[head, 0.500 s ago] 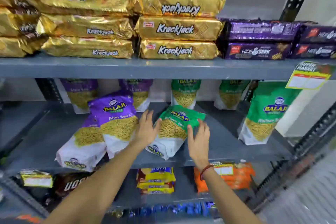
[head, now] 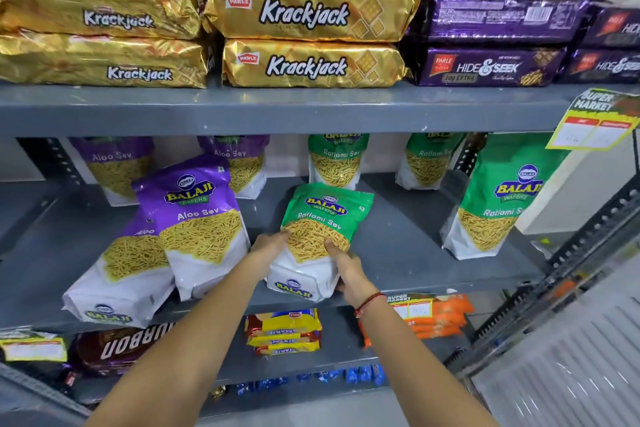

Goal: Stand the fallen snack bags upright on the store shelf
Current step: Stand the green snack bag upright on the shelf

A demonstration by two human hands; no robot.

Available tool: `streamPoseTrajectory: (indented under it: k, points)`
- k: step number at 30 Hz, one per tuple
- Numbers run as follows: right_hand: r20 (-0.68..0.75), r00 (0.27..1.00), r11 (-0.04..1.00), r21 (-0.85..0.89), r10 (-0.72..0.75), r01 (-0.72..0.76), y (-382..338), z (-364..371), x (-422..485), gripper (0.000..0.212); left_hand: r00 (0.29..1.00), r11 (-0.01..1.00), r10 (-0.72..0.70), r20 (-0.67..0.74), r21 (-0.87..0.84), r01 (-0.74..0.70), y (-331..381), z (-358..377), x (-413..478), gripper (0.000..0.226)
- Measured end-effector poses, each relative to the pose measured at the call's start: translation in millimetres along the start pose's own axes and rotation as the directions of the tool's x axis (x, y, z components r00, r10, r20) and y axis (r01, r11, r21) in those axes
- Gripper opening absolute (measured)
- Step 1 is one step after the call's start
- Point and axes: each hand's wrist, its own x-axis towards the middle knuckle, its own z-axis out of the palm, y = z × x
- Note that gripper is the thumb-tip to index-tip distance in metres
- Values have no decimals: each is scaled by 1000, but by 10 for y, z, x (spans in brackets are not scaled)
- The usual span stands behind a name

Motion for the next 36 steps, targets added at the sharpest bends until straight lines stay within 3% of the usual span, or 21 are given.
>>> streamPoseTrajectory:
  k: [2, 4, 7, 12, 20, 25, 33, 36]
  points:
    - [42, 996, 997, 6, -74, 73, 20, -60, -38, 50, 998, 999, 8, 54, -38, -6, -64, 13, -69, 52]
    - [103, 982, 985, 76, -159, 152, 4, -106, -85, 35, 991, 982, 58, 119, -188, -35, -103, 14, -143, 41]
    - [194, 939, 952, 173, -284, 252, -102, -169, -177, 33, 980, 898, 164, 112, -429, -101, -167, -33, -272, 25]
    - [277, 859, 898, 223, -431, 379, -226, -246, -268, 33, 940, 767, 330, 84, -605, -215, -286, -102, -525, 31]
    - [302, 835, 884, 249, -460, 396, -155, -242, -275, 24, 928, 757, 363, 78, -605, -245, -348, -105, -577, 48]
    - [307, 819, 873, 218, -485, 436, -284, -340, -213, 16, 893, 751, 440, 95, -585, -307, -238, -57, -512, 21]
    - [349, 761, 831, 115, -547, 545, -663, -629, -80, 19, 844, 699, 532, 70, -598, -392, 37, 138, -457, 28]
    - [324, 772, 828, 72, -547, 556, -837, -978, 168, 26, 826, 708, 555, 102, -578, -405, 297, 499, -330, 28]
